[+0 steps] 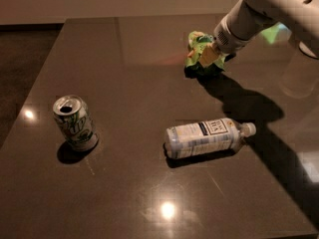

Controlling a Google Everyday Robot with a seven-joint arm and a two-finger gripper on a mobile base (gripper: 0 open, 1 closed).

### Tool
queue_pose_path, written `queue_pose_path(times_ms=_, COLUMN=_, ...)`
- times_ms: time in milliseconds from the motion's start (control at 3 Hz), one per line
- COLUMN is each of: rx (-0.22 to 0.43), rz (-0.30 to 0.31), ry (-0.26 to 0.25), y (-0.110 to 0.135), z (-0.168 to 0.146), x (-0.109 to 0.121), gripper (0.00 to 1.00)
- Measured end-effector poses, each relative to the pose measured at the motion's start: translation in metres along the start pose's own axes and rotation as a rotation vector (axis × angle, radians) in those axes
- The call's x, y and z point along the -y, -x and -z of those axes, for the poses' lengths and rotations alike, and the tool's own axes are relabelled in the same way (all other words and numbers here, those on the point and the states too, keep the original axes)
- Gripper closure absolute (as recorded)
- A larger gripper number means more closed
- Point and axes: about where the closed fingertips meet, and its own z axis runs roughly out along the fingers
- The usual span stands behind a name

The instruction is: Move green rice chip bag near 7up can

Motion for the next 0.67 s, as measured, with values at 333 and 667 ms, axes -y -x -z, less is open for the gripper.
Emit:
queue_pose_path(times_ms=333, rx=0.023, rz=0.028, ry=0.044, y=-0.001, z=0.009, x=-0.019, gripper=1.00)
queue_pose_path(times_ms=667, rx=0.049, rz=0.086, ry=0.107, y=-0.004, z=0.023, x=-0.049, gripper=1.00)
